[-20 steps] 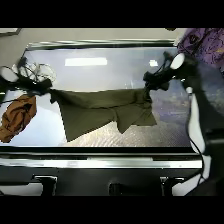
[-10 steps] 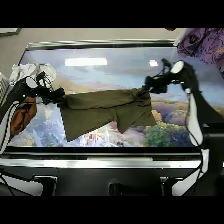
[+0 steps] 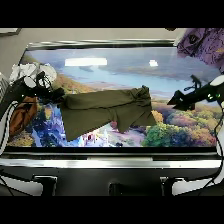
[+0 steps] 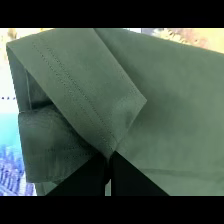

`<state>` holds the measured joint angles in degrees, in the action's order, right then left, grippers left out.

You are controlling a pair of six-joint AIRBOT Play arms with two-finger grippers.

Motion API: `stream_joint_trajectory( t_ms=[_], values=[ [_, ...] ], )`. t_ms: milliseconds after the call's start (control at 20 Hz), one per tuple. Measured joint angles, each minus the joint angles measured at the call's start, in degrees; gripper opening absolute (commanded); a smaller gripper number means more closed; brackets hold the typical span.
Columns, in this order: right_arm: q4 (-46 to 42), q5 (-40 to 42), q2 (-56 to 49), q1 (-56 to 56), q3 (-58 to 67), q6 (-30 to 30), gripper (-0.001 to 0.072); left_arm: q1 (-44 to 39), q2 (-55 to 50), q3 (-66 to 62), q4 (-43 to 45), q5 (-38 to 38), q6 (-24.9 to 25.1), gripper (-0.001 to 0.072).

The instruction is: Fold the clothes and pants, and hang the long-sleeved shirts on hangers.

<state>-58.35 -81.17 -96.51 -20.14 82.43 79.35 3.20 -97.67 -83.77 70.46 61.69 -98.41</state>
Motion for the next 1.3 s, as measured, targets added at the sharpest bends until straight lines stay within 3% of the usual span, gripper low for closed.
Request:
stream_joint_trajectory(
  t_ms=[200, 550, 600, 650, 700, 750, 1000, 1300],
  values=[
    [6.7, 5.9, -0.2, 0.9, -8.2, -5.0, 0.0495, 0.0, 0.0, 0.0, 0.0, 0.7, 0.0, 0.0016],
    [15.5, 12.3, -4.2, 5.3, -11.2, -9.1, 0.0473, 0.0, 0.0, 0.0, -0.9, 2.0, 0.0, 0.003],
    [16.3, 12.7, -4.5, 6.1, -11.3, -9.3, 0.0388, 0.0, 0.1, 0.0, -1.1, 2.4, 0.0, 0.0102],
    [16.6, 13.1, -4.9, 6.8, -11.4, -9.4, 0.0237, 0.1, 0.2, 0.0, -1.3, 2.6, 0.0, 0.0221],
    [16.2, 13.8, -5.2, 7.5, -11.5, -9.4, 0.0056, 0.2, 0.5, 0.0, -1.4, 2.8, 0.0, 0.0442],
    [16.0, 13.9, -5.3, 7.9, -11.5, -9.4, 0.0028, 0.5, 1.1, 0.0, -1.6, 2.9, 0.0, 0.0571],
    [14.9, 13.4, -3.8, 8.9, -11.6, -9.2, 0.0028, 5.3, 9.5, 3.9, -2.6, 5.7, 1.2, 0.0575],
    [13.3, 10.6, 2.3, 9.0, -11.6, -8.2, 0.0029, 13.7, 31.5, 35.4, -14.1, 3.4, 7.6, 0.0575]
  ],
)
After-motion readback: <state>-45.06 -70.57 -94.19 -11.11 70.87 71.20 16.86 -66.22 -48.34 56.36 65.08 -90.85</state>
